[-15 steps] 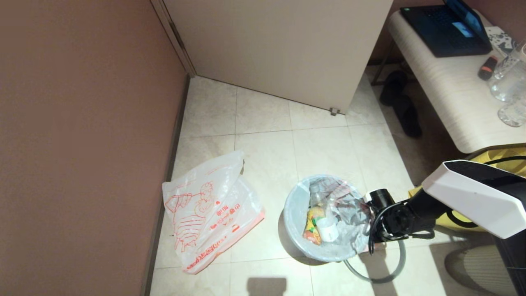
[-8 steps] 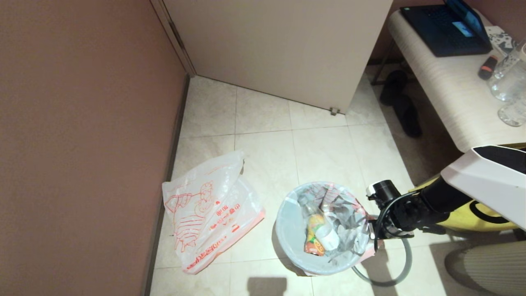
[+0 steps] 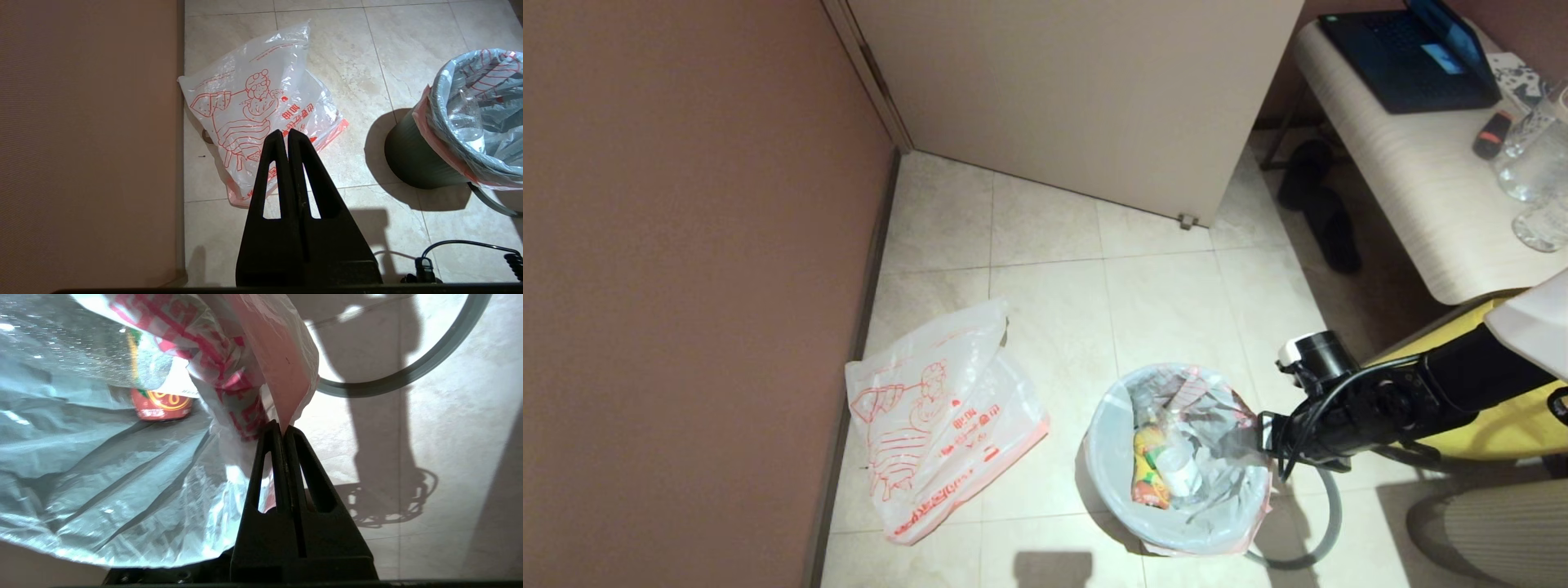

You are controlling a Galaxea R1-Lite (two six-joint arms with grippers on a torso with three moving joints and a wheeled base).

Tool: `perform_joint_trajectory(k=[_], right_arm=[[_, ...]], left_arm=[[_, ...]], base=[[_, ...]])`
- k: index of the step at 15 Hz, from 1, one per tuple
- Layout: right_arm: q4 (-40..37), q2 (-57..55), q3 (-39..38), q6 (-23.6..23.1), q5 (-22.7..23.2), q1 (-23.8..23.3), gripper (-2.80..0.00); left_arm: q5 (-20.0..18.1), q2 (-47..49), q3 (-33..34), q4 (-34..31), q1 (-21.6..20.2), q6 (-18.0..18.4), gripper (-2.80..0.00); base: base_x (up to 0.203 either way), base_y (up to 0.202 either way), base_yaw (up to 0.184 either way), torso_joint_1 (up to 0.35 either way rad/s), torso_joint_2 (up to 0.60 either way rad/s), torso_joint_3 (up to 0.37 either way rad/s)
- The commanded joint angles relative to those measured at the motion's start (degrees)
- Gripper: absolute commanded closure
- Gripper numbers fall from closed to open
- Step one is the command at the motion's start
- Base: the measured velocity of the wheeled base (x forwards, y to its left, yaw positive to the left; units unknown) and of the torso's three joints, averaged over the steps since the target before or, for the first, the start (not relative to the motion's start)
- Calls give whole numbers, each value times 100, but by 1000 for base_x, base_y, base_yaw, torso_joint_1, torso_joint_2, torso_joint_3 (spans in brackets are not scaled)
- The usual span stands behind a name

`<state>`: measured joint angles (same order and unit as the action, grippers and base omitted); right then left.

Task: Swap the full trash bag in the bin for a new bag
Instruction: Place the trash bag on the floor

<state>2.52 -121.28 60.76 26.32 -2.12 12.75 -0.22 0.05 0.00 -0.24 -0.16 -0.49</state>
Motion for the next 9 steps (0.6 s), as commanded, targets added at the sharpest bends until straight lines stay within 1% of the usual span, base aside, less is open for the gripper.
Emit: perform_joint_trajectory(k=[1, 3, 6, 8, 9], right_arm=[[4, 253, -94, 48, 125, -100, 0], [22, 431, -266, 46, 333, -201, 0], [47, 421, -372, 13, 282, -299, 0], [69, 290, -368, -26, -60, -375, 0], [166, 164, -357, -114, -162, -411, 0]], left_arm=[[4, 3, 0, -2, -2, -2, 0], [0, 4, 0, -2, -2, -4, 0], [4, 4, 0, -2, -2, 4, 0], [3, 3, 0, -2, -2, -3, 0], [4, 4, 0, -2, -2, -4, 0]], base=[[0, 0, 0, 0, 0, 0], [0, 0, 0, 0, 0, 0], [0, 0, 0, 0, 0, 0], [0, 0, 0, 0, 0, 0], [0, 0, 0, 0, 0, 0]])
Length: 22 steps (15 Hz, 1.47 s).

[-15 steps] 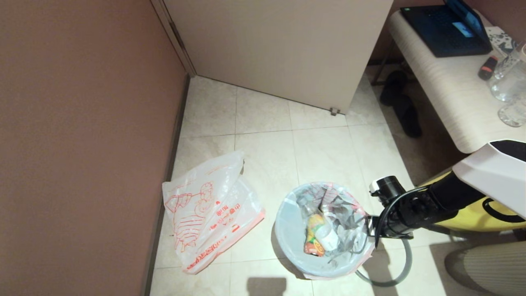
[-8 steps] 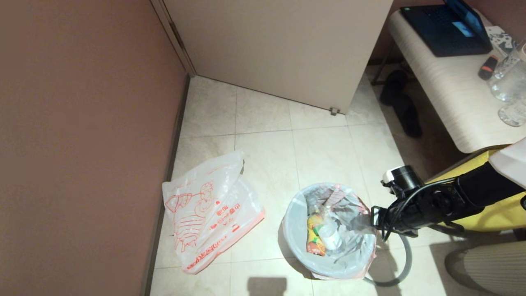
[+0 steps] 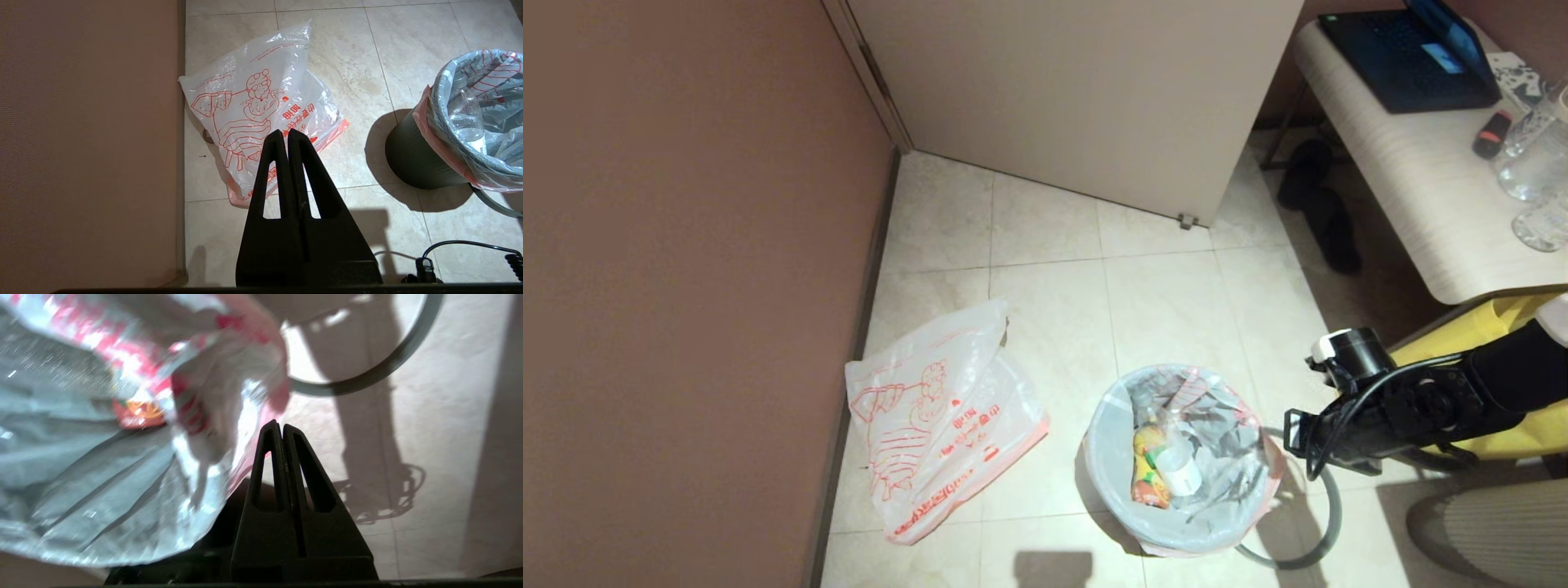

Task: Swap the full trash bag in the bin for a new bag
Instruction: Place the trash bag on the floor

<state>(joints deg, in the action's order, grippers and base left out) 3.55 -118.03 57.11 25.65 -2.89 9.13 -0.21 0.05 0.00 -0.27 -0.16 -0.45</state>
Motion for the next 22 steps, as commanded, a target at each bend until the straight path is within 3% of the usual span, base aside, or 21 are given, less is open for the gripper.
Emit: perform_joint_trajectory(k=[1, 3, 4, 12, 21, 22], right_arm=[[158, -275, -2, -204, -130, -73, 0], [220, -450, -42, -398, -208, -78, 0], [364, -629, -42, -420, -224, -78, -280], [593, -1394, 158, -410, -360, -69, -280], [596, -2772, 1860, -432, -268, -42, -280], [629, -2845, 1977, -437, -33, -44, 0]], left_arm=[[-1, 4, 0, 0, -2, -7, 0], [3, 4, 0, 0, -2, -2, 0], [-3, 4, 0, 0, -2, -7, 0], [3, 4, 0, 0, -2, -7, 0], [-5, 2, 0, 0, -2, 1, 0], [3, 4, 0, 0, -2, -7, 0]], base=[[0, 0, 0, 0, 0, 0], [0, 0, 0, 0, 0, 0], [0, 0, 0, 0, 0, 0], [0, 0, 0, 0, 0, 0], [0, 0, 0, 0, 0, 0], [0, 0, 0, 0, 0, 0]])
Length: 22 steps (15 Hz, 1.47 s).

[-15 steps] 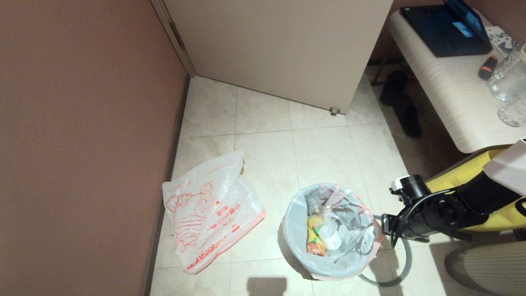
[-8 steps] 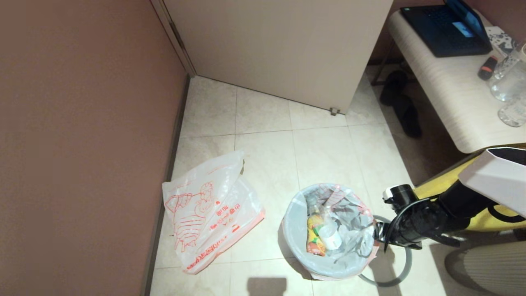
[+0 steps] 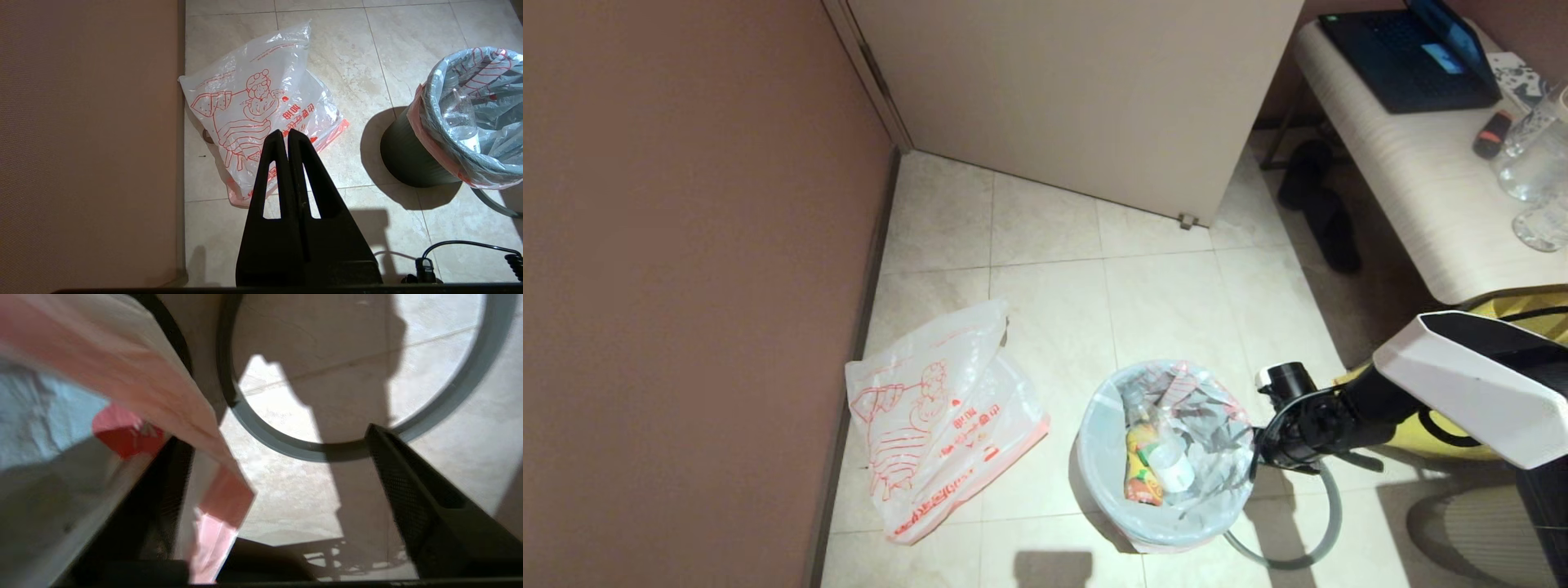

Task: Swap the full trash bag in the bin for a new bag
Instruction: Place the trash bag on the floor

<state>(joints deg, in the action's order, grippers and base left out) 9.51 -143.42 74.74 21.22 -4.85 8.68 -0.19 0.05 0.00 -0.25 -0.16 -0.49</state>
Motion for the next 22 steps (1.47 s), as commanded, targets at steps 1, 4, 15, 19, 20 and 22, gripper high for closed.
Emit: perform_joint_trajectory(k=[1, 4, 15, 19, 20, 22], right_arm=[[183, -299, 243, 14, 408, -12, 0], [637, -300, 242, 30, 554, -36, 0], [517, -25, 111, 556, 996, -12, 0], [-96, 394, 67, 1185, 1987, -129, 0], [-125, 439, 67, 1298, 2138, -169, 0], [-144, 550, 67, 1526, 2562, -250, 0]], left_arm=[[1, 4, 0, -2, -2, -4, 0], [0, 4, 0, -2, -2, 1, 0], [1, 3, 0, -2, -1, -2, 0], [1, 4, 0, -2, -2, -4, 0], [-6, 4, 0, -2, -2, 5, 0], [1, 4, 0, -2, -2, -3, 0]], base=[[0, 0, 0, 0, 0, 0], [0, 0, 0, 0, 0, 0], [0, 0, 0, 0, 0, 0], [0, 0, 0, 0, 0, 0], [0, 0, 0, 0, 0, 0], [0, 0, 0, 0, 0, 0]])
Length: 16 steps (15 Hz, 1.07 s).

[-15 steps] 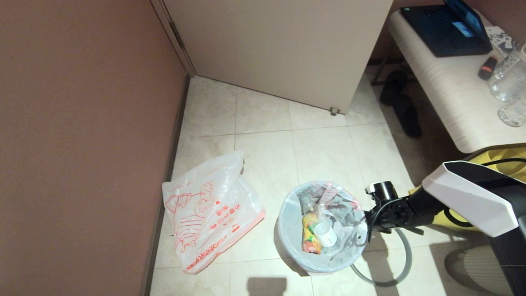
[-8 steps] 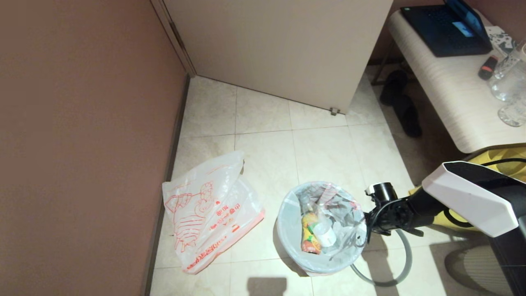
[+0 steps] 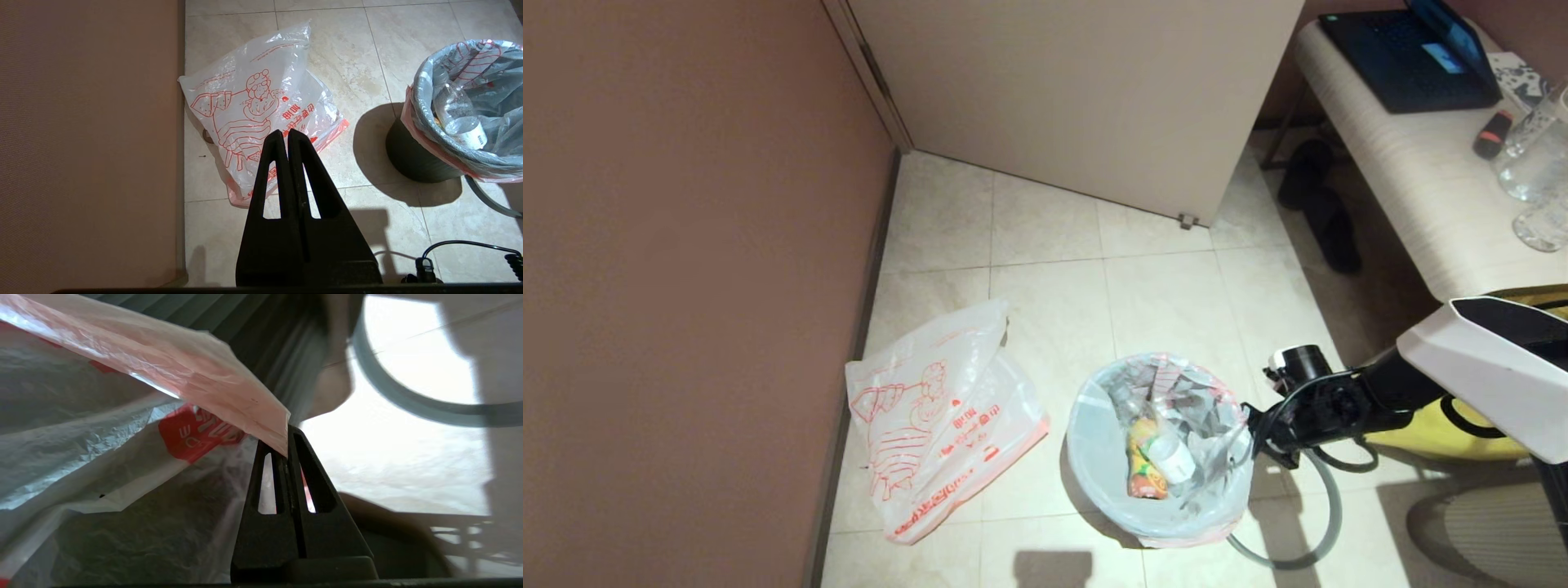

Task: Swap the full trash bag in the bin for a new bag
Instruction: Place the trash bag on the floor

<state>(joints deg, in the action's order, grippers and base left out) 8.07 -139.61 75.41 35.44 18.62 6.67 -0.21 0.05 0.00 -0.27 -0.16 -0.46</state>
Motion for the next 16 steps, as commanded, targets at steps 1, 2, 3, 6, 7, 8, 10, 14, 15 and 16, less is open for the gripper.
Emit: perform_joint_trajectory(k=[1, 2, 3, 6, 7, 8, 10, 14, 15, 16], right_arm=[[-12, 230, -3, 281, 478, -80, 0], [-55, 285, -8, 414, 668, -109, 0], [-69, 335, -19, 438, 690, -113, 0], [77, 550, -294, 159, 311, -47, 0], [107, 544, -312, 130, 245, -34, 0], [116, 531, -308, 130, 212, -52, 0], [124, 549, -273, 125, 112, -137, 0], [116, 608, -280, 135, -450, -148, 0], [107, 627, -307, 156, -543, -148, 0], [92, 635, -308, 218, -617, -148, 0]], left_arm=[[-6, 4, 0, 0, -2, -6, 0], [-1, 4, 0, 0, -2, -4, 0], [-6, 4, 0, 0, -2, -6, 0], [2, 4, 0, 0, 0, -4, 0], [-6, 4, 0, 0, -2, -6, 0], [-1, 4, 0, 0, -2, 0, 0], [3, 4, 0, 0, -2, -6, 0], [3, 4, 0, 0, -2, 2, 0], [-6, 4, 0, 0, -2, -6, 0], [3, 4, 0, 0, -2, 1, 0]], base=[[0, 0, 0, 0, 0, 0], [0, 0, 0, 0, 0, 0], [0, 0, 0, 0, 0, 0], [0, 0, 0, 0, 0, 0], [0, 0, 0, 0, 0, 0], [0, 0, 0, 0, 0, 0], [0, 0, 0, 0, 0, 0], [0, 0, 0, 0, 0, 0], [0, 0, 0, 0, 0, 0], [0, 0, 0, 0, 0, 0]])
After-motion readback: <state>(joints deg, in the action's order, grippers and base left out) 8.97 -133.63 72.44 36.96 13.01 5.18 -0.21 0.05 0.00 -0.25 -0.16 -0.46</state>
